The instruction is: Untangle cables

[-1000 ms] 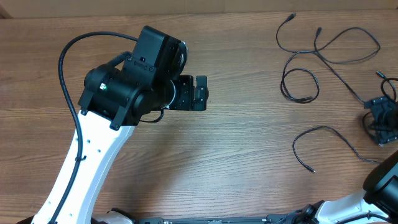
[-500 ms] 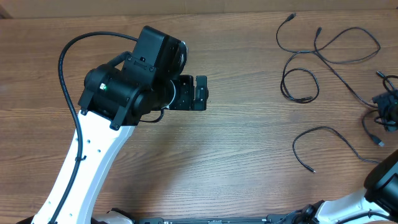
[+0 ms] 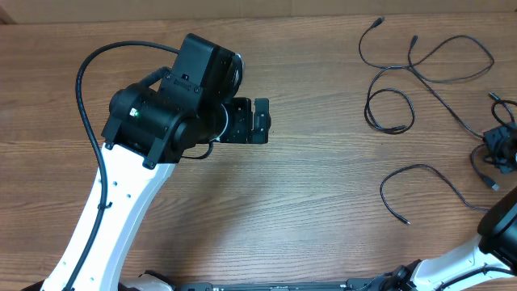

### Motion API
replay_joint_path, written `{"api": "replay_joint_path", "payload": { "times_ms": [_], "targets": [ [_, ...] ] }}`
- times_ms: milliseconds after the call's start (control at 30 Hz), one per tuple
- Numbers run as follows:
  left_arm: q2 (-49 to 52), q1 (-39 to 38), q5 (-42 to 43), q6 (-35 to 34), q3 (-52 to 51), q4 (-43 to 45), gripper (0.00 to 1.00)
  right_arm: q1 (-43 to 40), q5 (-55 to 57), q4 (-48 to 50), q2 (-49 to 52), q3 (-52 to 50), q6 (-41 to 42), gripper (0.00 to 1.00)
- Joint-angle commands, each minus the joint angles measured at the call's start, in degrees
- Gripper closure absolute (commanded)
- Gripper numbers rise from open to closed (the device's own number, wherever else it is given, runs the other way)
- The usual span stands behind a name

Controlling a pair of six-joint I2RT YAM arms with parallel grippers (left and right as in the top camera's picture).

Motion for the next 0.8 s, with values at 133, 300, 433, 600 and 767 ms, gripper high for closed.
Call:
{"api": "replay_joint_path", "payload": {
  "times_ms": [133, 300, 433, 600, 767],
  "targets": [
    [-0.96, 0.26, -0.35, -0.79, 0.04, 0.04, 0.0, -0.07, 4.98, -1.6, 0.22, 0.22, -0.35, 0.77],
    [-0.96, 0.26, -0.33, -0.79, 0.04, 0.04, 0.0, -0.07, 3.8, -6.93, 0.13, 4.55, -0.33, 0.02],
    [-0.96, 0.26, -0.35, -0.79, 0.04, 0.04, 0.01, -0.07, -1.03, -15.19, -0.7, 11.34, -0.09, 0.0],
    [-0.96, 0.26, -0.35, -0.79, 0.04, 0.04, 0.01, -0.04, -2.25, -28.87, -2.97, 19.08, 7.93, 0.0],
    [-0.96, 0.26, -0.33, -0.79, 0.04, 0.04, 0.0, 0.02, -10.16, -42.71, -6.95, 20.57, 11.1, 0.0]
  ]
}}
